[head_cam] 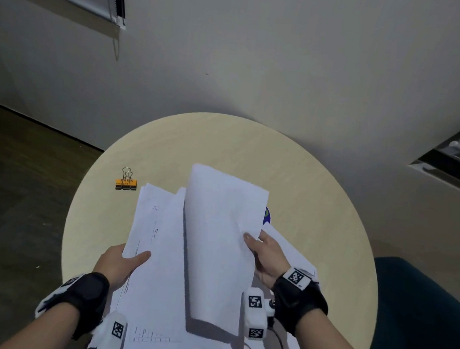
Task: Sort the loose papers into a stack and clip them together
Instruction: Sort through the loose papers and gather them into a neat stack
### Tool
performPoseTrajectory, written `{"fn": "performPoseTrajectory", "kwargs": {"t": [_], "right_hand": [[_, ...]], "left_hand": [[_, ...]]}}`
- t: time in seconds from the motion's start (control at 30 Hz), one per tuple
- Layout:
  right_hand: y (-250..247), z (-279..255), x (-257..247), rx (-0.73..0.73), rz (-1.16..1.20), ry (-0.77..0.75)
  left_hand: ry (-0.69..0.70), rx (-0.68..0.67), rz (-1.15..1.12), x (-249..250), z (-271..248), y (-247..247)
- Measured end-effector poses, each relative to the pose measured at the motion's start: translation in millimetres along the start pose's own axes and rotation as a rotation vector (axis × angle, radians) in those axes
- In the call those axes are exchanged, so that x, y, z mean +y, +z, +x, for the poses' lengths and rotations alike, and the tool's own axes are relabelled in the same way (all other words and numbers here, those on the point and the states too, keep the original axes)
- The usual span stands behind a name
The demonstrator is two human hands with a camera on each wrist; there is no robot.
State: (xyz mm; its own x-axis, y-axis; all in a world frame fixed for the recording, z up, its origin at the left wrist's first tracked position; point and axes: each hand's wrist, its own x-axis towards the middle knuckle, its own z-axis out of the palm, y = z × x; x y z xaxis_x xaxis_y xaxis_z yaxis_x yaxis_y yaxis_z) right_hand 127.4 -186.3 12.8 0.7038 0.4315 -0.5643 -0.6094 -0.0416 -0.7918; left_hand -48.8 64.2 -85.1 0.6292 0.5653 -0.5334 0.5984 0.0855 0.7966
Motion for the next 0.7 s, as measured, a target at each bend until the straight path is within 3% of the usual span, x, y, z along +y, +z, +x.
{"fn": "performPoseTrajectory", "kwargs": {"t": [0.07,0.2,0.37,0.43,0.6,0.7], "right_hand": [[-6,2,1,0.108,-0.122,0.008],[-8,2,18,0.32,-0.722,0.091],[1,10,34,0.421,-0.778,0.124],[7,18,41,0.405,-0.653,0.119],[6,28,46,0.486,-0.399,-0.02],[-15,30,38,0.479,-0.394,-0.083]], "left_hand": [[0.006,-0.008,0.008,2,-1,-1],[0.023,-0.031,0.015,0,0,-2],[0.023,-0.051,0.02,-2,0,-3],[0.025,-0.055,0.03,-2,0,-4],[0.027,-0.031,0.03,4,-3,-2],[0.035,-0.021,0.031,3,-1,-3]]}}
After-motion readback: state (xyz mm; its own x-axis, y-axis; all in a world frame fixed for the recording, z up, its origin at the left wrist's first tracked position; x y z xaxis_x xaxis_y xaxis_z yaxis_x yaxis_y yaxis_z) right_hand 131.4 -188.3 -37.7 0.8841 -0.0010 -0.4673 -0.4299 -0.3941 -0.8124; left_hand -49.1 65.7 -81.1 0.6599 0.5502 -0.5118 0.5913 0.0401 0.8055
